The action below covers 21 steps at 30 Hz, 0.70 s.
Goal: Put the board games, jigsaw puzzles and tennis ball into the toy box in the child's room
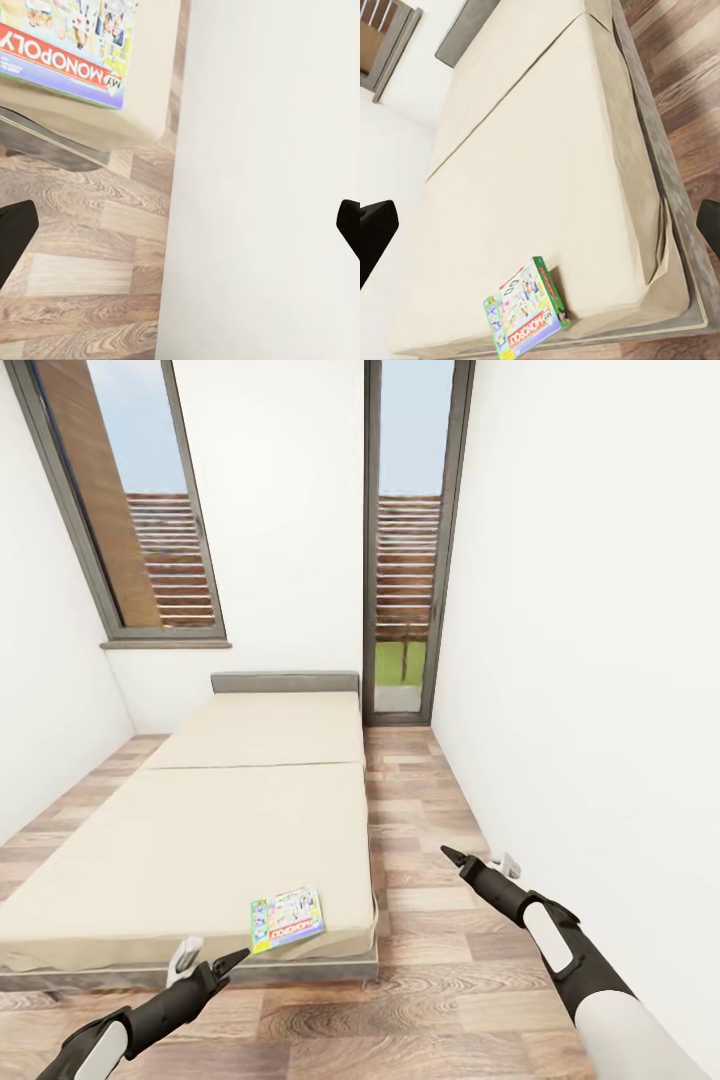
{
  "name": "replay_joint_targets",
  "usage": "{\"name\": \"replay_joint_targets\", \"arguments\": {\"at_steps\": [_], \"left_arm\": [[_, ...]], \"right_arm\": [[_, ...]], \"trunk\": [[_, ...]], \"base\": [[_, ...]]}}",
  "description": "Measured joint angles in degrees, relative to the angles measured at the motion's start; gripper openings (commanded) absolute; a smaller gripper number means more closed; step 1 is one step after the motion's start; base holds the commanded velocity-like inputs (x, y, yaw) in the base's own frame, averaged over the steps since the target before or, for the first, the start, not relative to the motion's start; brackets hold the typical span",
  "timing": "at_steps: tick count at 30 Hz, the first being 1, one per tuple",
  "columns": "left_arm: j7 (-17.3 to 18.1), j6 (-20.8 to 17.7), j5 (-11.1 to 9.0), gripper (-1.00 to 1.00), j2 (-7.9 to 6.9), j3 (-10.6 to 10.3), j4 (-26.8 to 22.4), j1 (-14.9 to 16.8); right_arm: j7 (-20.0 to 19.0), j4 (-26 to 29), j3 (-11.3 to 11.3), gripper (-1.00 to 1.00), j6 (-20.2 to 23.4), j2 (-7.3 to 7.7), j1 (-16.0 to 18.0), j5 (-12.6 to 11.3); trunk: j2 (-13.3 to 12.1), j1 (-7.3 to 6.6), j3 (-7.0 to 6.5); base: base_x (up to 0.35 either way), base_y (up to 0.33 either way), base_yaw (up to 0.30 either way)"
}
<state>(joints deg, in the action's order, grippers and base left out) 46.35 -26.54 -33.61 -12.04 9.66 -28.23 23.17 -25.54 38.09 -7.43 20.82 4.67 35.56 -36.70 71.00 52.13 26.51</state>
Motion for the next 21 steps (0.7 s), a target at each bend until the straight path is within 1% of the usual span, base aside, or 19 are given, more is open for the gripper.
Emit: {"name": "replay_joint_targets", "arguments": {"at_steps": [6, 8, 13, 15, 16, 18, 19, 20, 21], "left_arm": [[0.2, -0.8, 0.0, 1.0, -0.13, 0.0, 0.0, 0.0], [0.8, -1.1, 0.0, 1.0, -0.15, 0.0, 0.0, 0.0], [5.2, -1.5, -0.1, 1.0, -0.45, 0.0, 0.0, 0.0], [7.5, -3.0, -0.1, 1.0, -1.57, 0.1, 0.0, 0.0], [8.1, -3.5, -0.1, 1.0, -1.93, 0.0, 0.0, 0.0], [10.1, -5.8, -0.1, 1.0, -3.35, 0.1, 0.0, 0.0], [10.6, -6.3, -0.1, 1.0, -3.76, 0.2, 0.0, 0.0], [11.5, -7.0, -0.2, 1.0, -4.53, 0.5, 0.0, 0.0], [11.9, -7.3, -0.2, 1.0, -4.86, 0.7, 0.0, 0.0]], "right_arm": [[-0.3, -0.2, -0.1, 1.0, 0.0, 0.08, 0.0, -0.1], [-0.4, -0.4, -0.1, 1.0, 0.0, 0.05, 0.0, -0.1], [-0.4, -0.5, -0.1, 1.0, 0.0, -0.24, 0.0, -0.1], [-0.4, -0.6, 0.0, 1.0, 0.0, -0.3, 0.0, -0.1], [-0.4, -0.6, 0.0, 1.0, 0.0, -0.31, 0.0, -0.1], [-0.4, -0.6, 0.0, 1.0, 0.0, -0.4, 0.0, -0.1], [-0.4, -0.6, 0.0, 1.0, 0.0, -0.4, 0.0, -0.1], [-0.4, -0.6, 0.0, 1.0, -0.1, -0.41, 0.0, -0.1], [-0.4, -0.6, -0.1, 1.0, -0.1, -0.4, 0.0, -0.1]], "trunk": [[2.4, 1.32, 1.08], [3.2, 1.76, 1.44], [5.2, 2.86, 2.34], [6.0, 3.3, 2.69], [6.4, 3.52, 2.87], [7.2, 3.95, 3.23], [7.6, 4.17, 3.41], [8.0, 4.39, 3.59], [8.4, 4.61, 3.77]], "base": [[0.0, 0.0, 0.0], [0.0, 0.0, 0.0], [0.0, 0.0, 0.0], [0.0, 0.0, 0.0], [0.0, 0.0, 0.0], [0.0, 0.0, 0.0], [0.0, 0.0, 0.0], [0.0, 0.0, 0.0], [0.0, 0.0, 0.0]]}}
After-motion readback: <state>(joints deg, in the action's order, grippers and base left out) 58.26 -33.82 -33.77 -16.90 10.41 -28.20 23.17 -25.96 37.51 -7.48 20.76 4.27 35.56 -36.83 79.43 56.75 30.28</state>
